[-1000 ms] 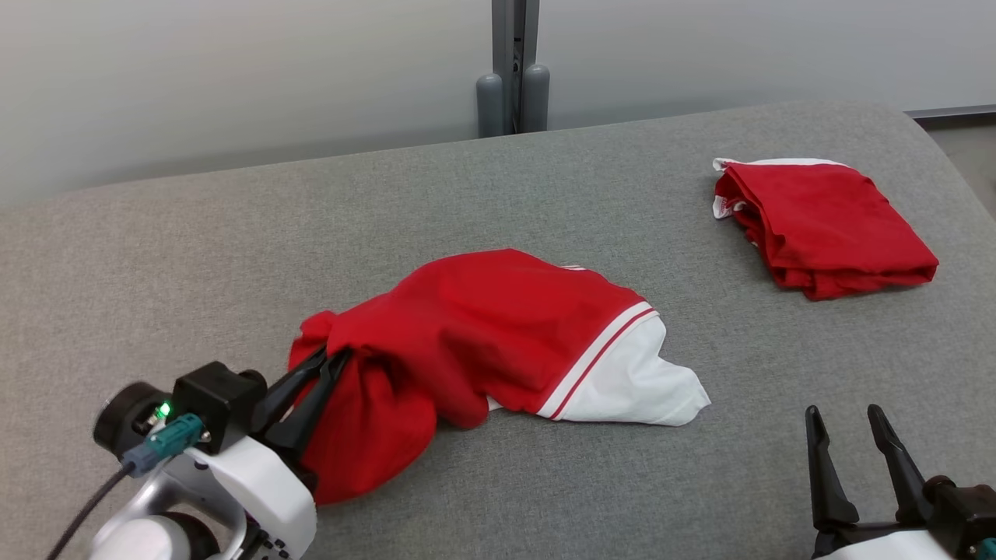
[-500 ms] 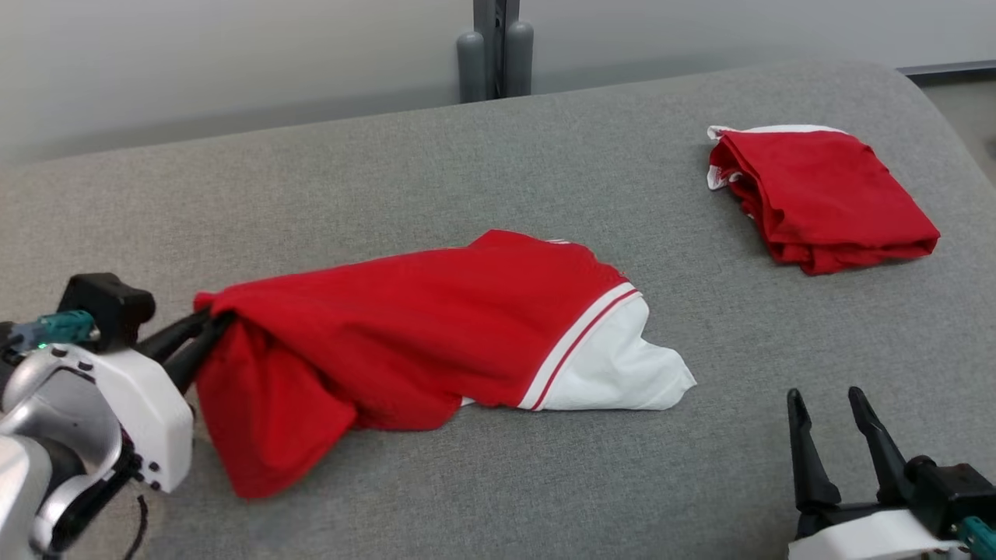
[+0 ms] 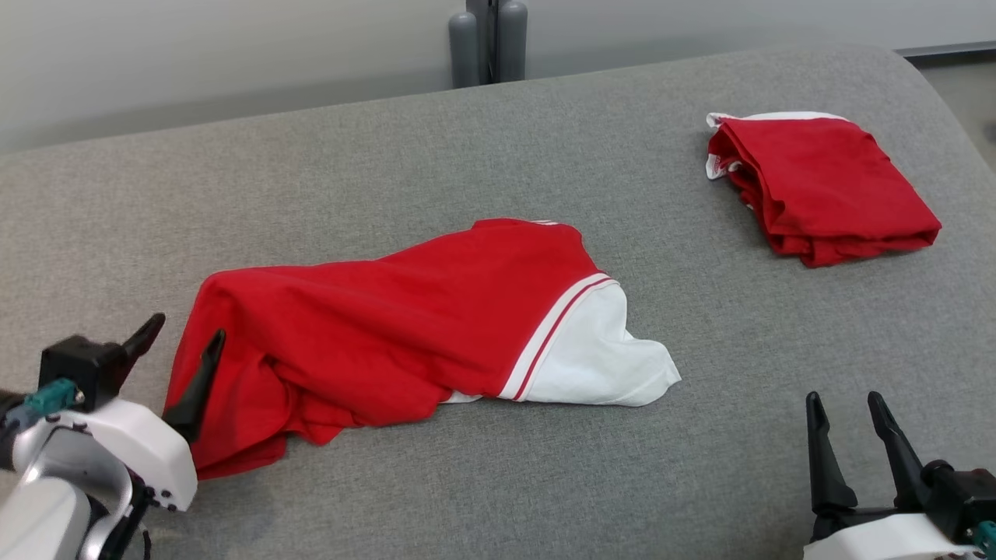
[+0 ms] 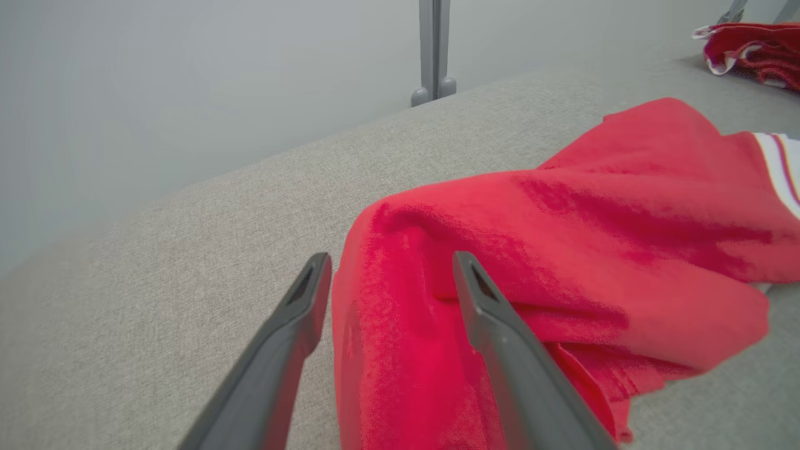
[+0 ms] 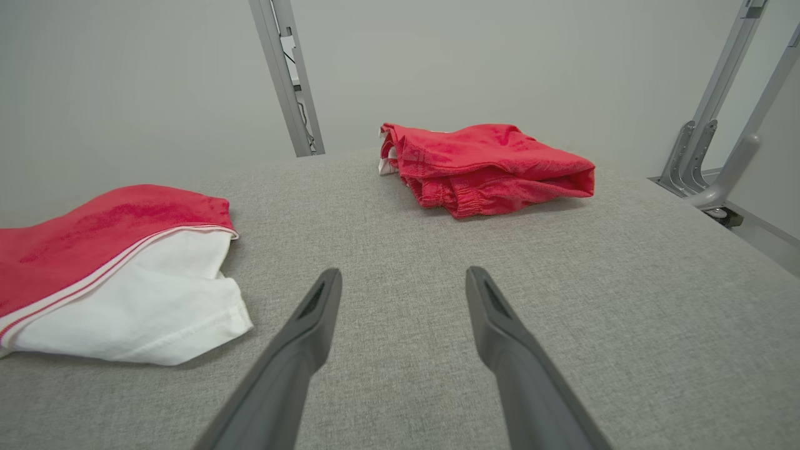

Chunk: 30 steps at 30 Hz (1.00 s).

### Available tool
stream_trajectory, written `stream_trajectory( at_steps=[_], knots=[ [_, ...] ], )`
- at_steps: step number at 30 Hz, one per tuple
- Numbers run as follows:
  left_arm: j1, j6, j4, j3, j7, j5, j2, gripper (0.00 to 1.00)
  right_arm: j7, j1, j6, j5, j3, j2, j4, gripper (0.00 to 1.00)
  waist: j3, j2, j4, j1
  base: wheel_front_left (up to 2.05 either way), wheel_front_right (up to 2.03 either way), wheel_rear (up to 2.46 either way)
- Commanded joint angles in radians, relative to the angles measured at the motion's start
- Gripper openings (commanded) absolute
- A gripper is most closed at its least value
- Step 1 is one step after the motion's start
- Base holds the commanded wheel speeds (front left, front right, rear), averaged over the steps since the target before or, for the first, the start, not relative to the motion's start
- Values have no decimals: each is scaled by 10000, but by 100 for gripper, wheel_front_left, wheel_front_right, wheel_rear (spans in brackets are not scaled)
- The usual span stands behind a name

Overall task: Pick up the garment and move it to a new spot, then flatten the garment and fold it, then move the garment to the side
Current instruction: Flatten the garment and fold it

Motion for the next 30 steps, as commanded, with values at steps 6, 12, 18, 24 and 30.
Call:
stream_trajectory(
  at_steps=[6, 12, 18, 24, 30],
  knots=[
    [1784, 1018, -2223, -305, 160, 38, -447, 100, -4, 238, 1, -202, -40, -43, -93, 100, -383, 0, 512, 0, 0, 0, 0],
    [1785, 972, -2740, -1100, 821, 357, -642, 100, -4, 12, 1, -391, 137, -47, -158, 100, -158, 0, 831, 0, 0, 0, 0],
    [1294, 1035, -1944, -1262, 847, 644, -726, 100, -4, -136, 1, -470, 225, -47, -208, 100, 85, 0, 800, 0, 0, 0, 0],
    [1153, 1020, -1096, -1193, 801, 631, -611, 0, -4, -23, 1, -388, 175, -46, -156, 100, 189, 0, 647, 0, 0, 0, 0],
    [1054, 907, -947, -1137, 667, 456, -640, 0, -4, -29, 1, -304, 187, -47, -117, 100, 110, 0, 543, 0, 0, 0, 0]
  ],
)
